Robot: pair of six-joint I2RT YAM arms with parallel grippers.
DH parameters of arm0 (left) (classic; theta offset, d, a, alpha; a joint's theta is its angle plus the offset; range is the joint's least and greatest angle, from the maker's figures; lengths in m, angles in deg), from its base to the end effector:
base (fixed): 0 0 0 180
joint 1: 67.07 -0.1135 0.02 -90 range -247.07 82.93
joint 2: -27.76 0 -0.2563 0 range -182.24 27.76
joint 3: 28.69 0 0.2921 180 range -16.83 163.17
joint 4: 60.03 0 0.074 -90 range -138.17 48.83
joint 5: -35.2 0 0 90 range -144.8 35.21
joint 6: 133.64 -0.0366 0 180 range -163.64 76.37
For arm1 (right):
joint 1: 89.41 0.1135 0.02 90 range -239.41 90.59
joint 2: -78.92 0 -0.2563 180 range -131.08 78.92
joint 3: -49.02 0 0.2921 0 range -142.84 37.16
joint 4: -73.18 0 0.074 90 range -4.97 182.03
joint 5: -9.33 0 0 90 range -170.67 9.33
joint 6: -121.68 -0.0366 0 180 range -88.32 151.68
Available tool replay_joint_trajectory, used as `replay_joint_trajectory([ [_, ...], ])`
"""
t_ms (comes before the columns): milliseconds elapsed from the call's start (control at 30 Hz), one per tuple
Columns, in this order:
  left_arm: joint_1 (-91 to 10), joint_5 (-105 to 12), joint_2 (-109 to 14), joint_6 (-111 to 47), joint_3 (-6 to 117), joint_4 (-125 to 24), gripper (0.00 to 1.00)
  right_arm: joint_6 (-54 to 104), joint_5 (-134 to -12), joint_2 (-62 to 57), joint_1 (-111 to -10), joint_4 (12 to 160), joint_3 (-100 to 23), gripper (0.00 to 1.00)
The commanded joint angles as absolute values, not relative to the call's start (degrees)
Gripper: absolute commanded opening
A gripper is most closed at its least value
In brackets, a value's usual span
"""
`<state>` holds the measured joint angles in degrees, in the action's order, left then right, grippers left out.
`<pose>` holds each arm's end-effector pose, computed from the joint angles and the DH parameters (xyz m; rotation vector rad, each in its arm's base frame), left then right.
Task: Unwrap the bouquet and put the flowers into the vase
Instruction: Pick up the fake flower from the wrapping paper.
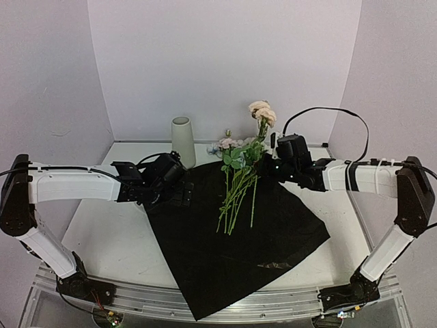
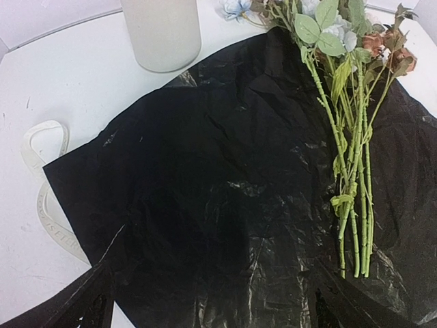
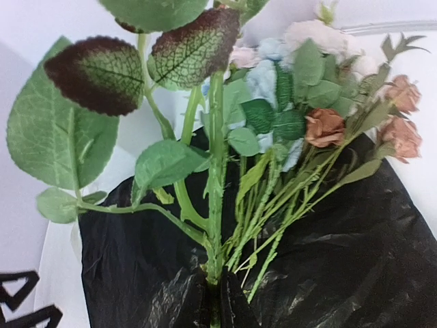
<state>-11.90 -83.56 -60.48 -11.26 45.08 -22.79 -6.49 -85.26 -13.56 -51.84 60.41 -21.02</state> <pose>0.2205 -0.2860 0.2134 0.2564 2.3190 -0.1279 0.3267 0.2477 0.2395 0.0713 1.8244 0.8877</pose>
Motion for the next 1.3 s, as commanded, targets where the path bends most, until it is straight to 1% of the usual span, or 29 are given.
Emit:
replay_joint_trajectory([
  [0,-11.9,-82.9,-57.6,-12.2,47.4,-24.8,0.99,1.6,-76.1,-9.9,-52.0,49.9,-16.9,0.00],
  [200,-11.9,-78.0,-54.2,-13.0,45.5,-29.3,0.99,4.1,-63.4,-8.3,-52.0,38.1,-11.7,0.00],
  [400,-11.8,-68.3,-48.2,-13.4,40.7,-40.4,0.97,1.4,-53.4,-9.0,-52.0,29.5,-10.0,0.00],
  [567,-11.8,-60.3,-43.4,-13.2,36.1,-52.6,0.95,-1.0,-49.3,-9.4,-51.8,25.0,-9.9,0.00],
  [667,-11.8,-56.5,-42.2,-12.9,35.4,-57.4,0.94,-1.0,-48.3,-9.0,-51.0,24.4,-10.5,0.00],
  [833,-11.8,-51.5,-44.8,-13.7,38.9,-58.3,0.93,-1.5,-47.5,-8.4,-49.2,23.8,-11.6,0.00],
  [900,-11.8,-50.1,-45.7,-14.2,40.4,-58.7,0.91,-1.7,-46.9,-8.4,-48.6,23.3,-12.3,0.00],
  [1100,-11.8,-49.4,-47.0,-15.5,43.3,-60.2,0.76,-2.2,-45.6,-8.3,-46.2,22.2,-13.9,0.00],
  [1267,-11.8,-49.3,-47.5,-15.9,44.5,-60.8,0.69,-2.7,-44.9,-8.0,-45.1,21.5,-14.8,0.00],
])
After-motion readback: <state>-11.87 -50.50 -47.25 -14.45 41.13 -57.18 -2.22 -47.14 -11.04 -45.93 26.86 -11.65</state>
